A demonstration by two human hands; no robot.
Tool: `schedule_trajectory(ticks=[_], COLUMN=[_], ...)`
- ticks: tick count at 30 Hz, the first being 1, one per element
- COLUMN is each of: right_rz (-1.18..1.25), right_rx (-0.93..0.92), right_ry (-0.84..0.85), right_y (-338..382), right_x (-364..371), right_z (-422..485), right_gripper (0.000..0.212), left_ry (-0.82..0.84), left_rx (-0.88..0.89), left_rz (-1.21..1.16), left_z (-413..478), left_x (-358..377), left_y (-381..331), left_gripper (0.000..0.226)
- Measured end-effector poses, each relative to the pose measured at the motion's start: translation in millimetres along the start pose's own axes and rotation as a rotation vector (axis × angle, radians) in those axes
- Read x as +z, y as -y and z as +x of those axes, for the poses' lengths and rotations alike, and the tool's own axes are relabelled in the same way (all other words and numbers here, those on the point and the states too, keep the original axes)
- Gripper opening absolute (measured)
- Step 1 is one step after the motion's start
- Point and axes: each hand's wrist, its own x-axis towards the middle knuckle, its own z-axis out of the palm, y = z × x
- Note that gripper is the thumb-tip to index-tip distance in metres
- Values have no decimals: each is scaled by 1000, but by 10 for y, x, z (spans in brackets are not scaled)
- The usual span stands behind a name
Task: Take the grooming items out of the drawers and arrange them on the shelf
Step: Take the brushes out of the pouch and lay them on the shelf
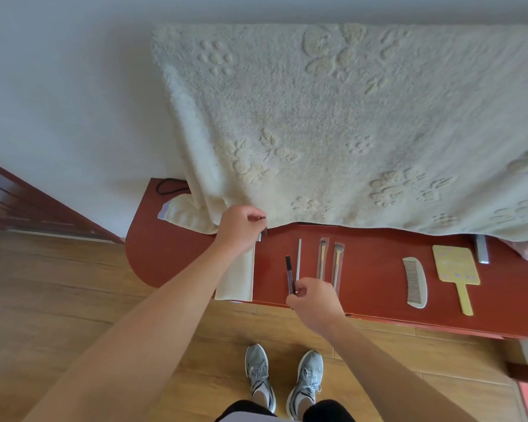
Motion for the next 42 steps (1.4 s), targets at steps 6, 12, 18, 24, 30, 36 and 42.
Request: schedule_trajectory(ticks=[6,12,18,24,30,36,42], right_rz=[-53,-105,-153,-262,-328,-349,-324], right_rx=[35,51,75,87,87,73,72], right_ry=[-50,-103,-140,-153,-176,-171,-181], right_y=[46,93,137,105,86,27,3], right_x=[61,188,307,397,477,488,511], right_z=[94,237,428,519,566,583,598], right_gripper=[14,18,20,20,19,17,24], left_ry=[154,169,228,278,291,306,315], left_rx=[-47,-77,-16,69,106,137,135], left_rz=[123,200,305,474,534,559,559], left_z=[-191,-132,-82,-98,-71,-59,-46], left_x=[226,332,480,536,536,551,545], left_y=[417,602,739,855,883,897,883], left_gripper=[21,21,21,25,28,31,33])
